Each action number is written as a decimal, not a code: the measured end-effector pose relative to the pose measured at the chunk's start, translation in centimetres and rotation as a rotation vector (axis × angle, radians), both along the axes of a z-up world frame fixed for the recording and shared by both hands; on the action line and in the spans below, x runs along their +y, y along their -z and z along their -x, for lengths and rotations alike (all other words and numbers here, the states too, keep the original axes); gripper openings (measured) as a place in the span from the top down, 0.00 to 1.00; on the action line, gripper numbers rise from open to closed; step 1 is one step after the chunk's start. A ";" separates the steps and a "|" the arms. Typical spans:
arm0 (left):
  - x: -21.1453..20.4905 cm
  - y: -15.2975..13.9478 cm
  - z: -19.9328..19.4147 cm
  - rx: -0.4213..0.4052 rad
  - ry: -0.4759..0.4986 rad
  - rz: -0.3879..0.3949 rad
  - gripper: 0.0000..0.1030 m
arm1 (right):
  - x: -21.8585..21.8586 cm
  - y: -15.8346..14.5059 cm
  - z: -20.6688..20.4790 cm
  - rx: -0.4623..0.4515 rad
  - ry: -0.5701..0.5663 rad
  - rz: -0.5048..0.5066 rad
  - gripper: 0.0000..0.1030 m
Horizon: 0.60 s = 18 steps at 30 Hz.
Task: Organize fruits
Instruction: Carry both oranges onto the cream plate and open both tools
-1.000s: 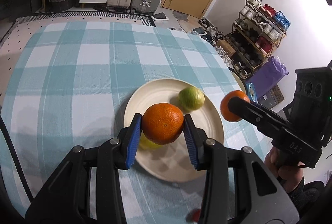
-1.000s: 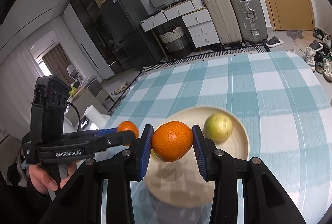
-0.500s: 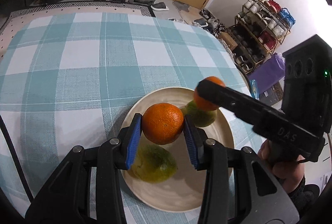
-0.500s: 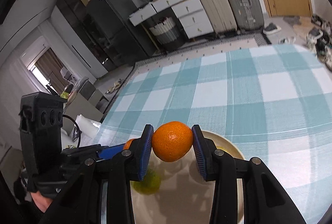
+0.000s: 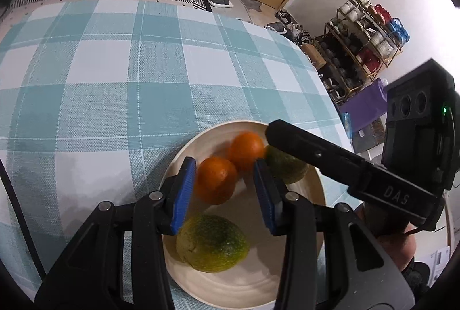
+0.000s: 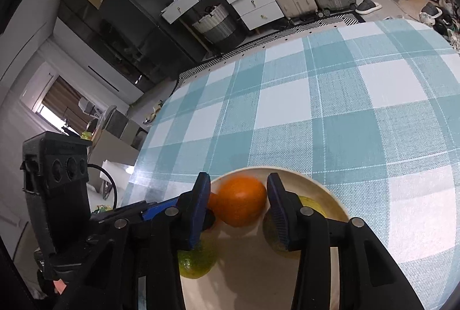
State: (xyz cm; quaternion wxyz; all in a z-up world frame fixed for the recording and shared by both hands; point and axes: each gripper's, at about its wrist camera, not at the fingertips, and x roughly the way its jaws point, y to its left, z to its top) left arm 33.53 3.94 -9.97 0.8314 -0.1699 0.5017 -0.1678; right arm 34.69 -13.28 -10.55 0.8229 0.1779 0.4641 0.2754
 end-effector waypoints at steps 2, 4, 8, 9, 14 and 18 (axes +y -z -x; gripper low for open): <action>0.0 -0.1 0.0 0.002 -0.002 0.002 0.60 | -0.3 -0.2 0.2 -0.001 0.009 -0.008 0.53; 0.1 -0.4 0.2 0.001 -0.007 0.000 0.60 | -0.6 -0.5 0.4 -0.009 0.016 -0.015 0.53; 0.2 -1.2 1.0 -0.012 -0.019 -0.010 0.60 | -1.0 -1.4 1.1 -0.039 0.025 -0.024 0.53; 0.3 -1.5 1.3 -0.016 -0.022 -0.015 0.60 | -1.1 -1.7 1.4 -0.048 0.025 -0.025 0.53; 0.4 -3.0 3.3 -0.043 -0.039 -0.046 0.57 | -1.8 -3.4 3.4 -0.095 0.025 -0.030 0.52; 0.4 -4.4 5.4 -0.078 -0.052 -0.076 0.56 | -2.5 -4.5 5.5 -0.128 0.025 -0.036 0.51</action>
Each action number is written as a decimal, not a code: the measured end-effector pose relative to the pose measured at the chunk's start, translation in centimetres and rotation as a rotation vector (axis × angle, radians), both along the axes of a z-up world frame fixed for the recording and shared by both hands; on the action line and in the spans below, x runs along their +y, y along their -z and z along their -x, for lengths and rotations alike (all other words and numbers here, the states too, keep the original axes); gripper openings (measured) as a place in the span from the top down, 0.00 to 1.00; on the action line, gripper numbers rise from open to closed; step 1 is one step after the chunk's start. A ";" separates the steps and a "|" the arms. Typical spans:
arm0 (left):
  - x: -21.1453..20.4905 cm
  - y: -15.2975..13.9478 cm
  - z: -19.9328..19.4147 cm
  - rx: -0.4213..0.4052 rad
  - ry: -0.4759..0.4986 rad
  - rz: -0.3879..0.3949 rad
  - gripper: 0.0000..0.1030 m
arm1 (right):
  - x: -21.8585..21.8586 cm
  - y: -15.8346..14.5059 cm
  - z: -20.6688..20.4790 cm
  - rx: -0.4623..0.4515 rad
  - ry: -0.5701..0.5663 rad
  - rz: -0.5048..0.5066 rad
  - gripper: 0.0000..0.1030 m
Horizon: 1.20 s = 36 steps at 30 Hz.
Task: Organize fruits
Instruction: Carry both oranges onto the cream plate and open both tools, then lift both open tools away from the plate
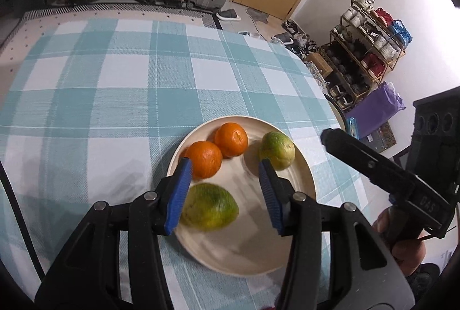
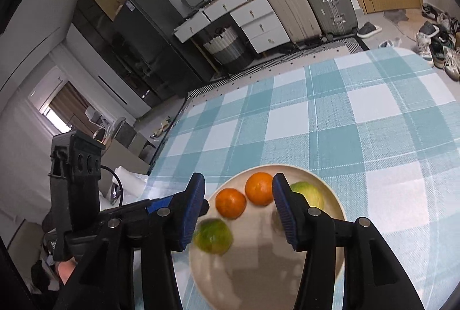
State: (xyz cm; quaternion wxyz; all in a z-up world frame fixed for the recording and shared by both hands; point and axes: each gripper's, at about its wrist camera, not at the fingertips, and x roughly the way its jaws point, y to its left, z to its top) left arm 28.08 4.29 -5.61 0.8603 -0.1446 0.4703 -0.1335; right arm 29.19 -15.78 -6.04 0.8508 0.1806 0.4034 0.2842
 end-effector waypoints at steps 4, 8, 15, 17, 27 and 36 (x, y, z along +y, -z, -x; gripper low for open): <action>-0.1 -1.1 2.7 -0.028 -0.015 -0.027 0.51 | -0.8 -0.9 2.4 -0.038 0.012 0.001 0.44; -0.6 -1.7 5.2 -0.050 -0.023 -0.062 0.51 | -1.8 -1.6 4.9 -0.079 0.031 0.000 0.39; -1.3 -2.6 9.0 -0.092 -0.040 -0.112 0.47 | -2.8 -2.5 8.8 -0.129 0.037 0.014 0.27; -1.7 -2.8 10.0 -0.102 -0.039 -0.130 0.44 | -3.0 -2.7 9.9 -0.145 0.040 0.021 0.25; -2.2 -2.8 14.4 -0.132 -0.059 -0.147 0.22 | -3.5 -2.6 14.6 -0.184 0.035 0.064 0.15; -2.6 -2.0 17.8 -0.172 -0.075 -0.192 0.18 | -4.2 -1.9 18.3 -0.220 0.036 0.103 0.06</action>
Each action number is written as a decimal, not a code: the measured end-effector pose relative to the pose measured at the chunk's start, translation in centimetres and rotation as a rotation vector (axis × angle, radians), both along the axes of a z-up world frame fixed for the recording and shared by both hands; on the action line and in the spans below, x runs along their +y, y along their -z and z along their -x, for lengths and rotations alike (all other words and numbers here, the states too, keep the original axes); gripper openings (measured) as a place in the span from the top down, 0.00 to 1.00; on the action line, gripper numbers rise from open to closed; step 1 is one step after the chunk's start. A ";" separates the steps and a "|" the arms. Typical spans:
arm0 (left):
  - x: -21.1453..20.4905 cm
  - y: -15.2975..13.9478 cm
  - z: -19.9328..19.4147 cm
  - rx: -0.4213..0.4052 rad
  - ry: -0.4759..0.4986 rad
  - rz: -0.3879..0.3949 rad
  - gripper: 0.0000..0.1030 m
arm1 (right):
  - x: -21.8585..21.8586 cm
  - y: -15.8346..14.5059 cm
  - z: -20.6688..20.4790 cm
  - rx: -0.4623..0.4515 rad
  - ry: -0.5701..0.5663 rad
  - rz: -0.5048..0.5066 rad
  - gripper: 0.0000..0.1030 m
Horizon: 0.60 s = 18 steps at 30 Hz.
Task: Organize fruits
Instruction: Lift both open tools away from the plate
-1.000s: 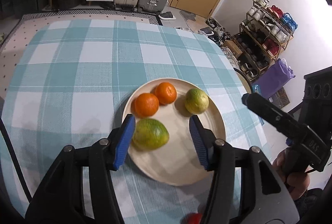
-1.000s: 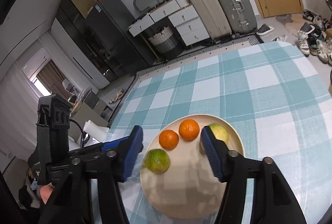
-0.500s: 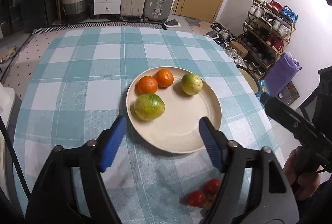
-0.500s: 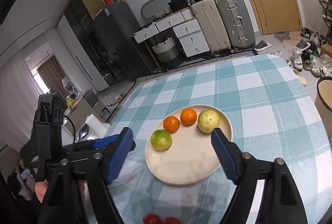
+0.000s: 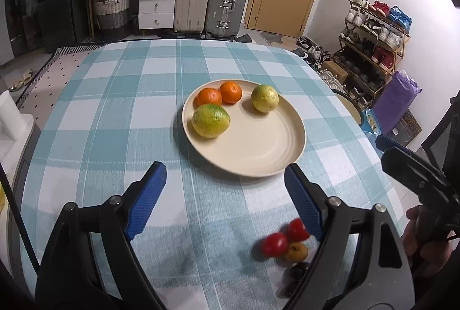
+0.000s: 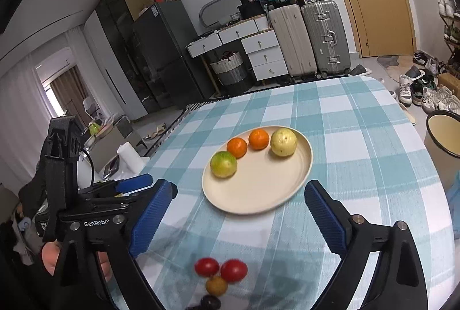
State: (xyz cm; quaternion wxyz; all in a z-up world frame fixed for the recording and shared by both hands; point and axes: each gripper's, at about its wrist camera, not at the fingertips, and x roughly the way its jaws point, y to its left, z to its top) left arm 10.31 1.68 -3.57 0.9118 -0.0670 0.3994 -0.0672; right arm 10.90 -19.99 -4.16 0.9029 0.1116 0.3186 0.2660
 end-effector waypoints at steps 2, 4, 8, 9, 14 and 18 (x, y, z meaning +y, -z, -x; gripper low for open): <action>-0.1 0.4 0.7 0.009 0.006 0.004 0.18 | -0.3 0.2 0.6 -0.001 0.006 0.004 0.05; -0.2 0.8 1.3 0.022 0.006 -0.001 0.18 | -0.6 0.5 1.2 0.001 0.012 0.005 0.04; -0.4 1.8 2.3 0.044 0.012 0.001 0.15 | -0.7 0.9 2.3 0.008 0.018 0.020 0.03; -0.3 2.0 2.5 0.048 0.013 0.006 0.12 | -0.8 1.1 2.5 0.009 0.019 0.024 0.03; 0.1 3.1 3.9 0.050 -0.001 0.009 0.01 | -0.7 2.1 4.1 0.029 0.014 0.045 0.02; 0.3 4.3 4.7 0.079 0.010 0.036 0.01 | -0.4 3.4 5.7 0.066 -0.012 0.067 0.02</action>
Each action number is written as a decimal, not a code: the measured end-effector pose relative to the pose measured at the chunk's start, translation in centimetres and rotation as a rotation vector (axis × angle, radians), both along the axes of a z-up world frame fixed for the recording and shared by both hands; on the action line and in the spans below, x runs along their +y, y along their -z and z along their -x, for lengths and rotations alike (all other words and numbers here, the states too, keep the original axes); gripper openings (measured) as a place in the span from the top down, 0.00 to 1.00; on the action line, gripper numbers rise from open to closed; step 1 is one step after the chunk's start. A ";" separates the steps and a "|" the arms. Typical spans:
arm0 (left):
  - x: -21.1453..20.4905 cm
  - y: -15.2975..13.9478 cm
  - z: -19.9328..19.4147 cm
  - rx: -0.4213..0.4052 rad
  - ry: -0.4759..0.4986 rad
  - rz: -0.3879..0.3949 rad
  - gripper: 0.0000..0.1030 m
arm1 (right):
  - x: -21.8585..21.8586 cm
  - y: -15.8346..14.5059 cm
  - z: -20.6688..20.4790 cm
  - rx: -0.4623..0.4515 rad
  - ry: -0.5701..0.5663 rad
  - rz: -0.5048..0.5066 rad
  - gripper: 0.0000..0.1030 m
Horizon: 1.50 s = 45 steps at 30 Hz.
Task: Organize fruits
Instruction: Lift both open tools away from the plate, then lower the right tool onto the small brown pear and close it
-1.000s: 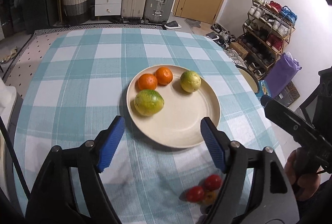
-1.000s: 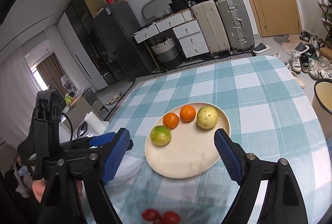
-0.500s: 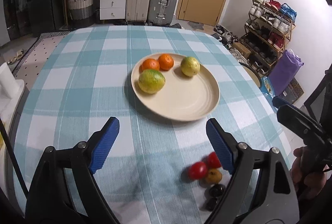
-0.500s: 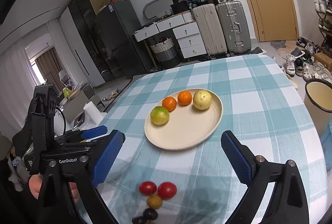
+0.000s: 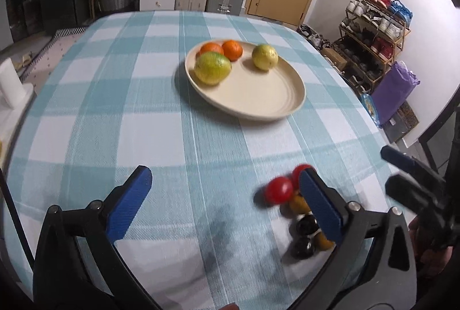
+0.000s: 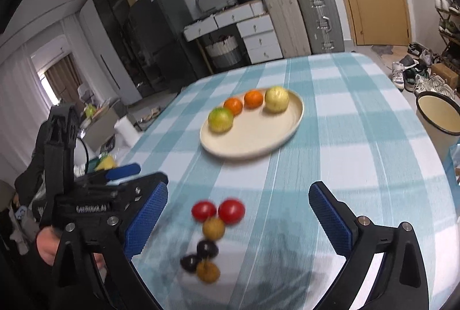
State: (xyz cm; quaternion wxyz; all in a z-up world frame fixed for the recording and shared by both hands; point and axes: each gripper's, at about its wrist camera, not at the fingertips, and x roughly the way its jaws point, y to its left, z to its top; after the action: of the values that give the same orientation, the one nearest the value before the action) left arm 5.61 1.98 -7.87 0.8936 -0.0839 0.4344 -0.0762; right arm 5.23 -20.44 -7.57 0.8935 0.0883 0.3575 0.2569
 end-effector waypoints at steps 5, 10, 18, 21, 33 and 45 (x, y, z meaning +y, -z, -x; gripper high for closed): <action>0.2 0.9 1.0 0.018 0.002 -0.003 0.01 | 0.6 1.3 2.0 0.022 -0.047 0.021 0.02; 0.8 1.4 1.9 0.028 -0.007 0.002 0.01 | 1.1 2.6 3.2 0.042 -0.069 0.030 0.02; 2.0 2.0 2.8 0.050 -0.026 0.019 0.01 | 2.2 4.7 4.6 0.060 -0.117 0.022 0.09; 2.1 2.2 3.1 0.056 -0.027 0.016 0.01 | 2.4 5.3 4.6 0.082 -0.128 0.019 0.20; 1.6 2.3 3.7 0.064 -0.001 0.010 0.01 | 3.2 6.4 5.0 0.116 -0.194 0.008 0.52; 1.1 2.4 4.2 0.067 0.024 0.022 0.01 | 2.8 6.8 5.2 0.114 -0.199 -0.002 0.75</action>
State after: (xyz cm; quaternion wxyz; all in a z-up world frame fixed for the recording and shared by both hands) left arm 1.40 3.11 -10.27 0.8765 -0.0911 0.4644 -0.0886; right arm 0.03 -17.62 -14.36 0.8417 0.0677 0.4147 0.3391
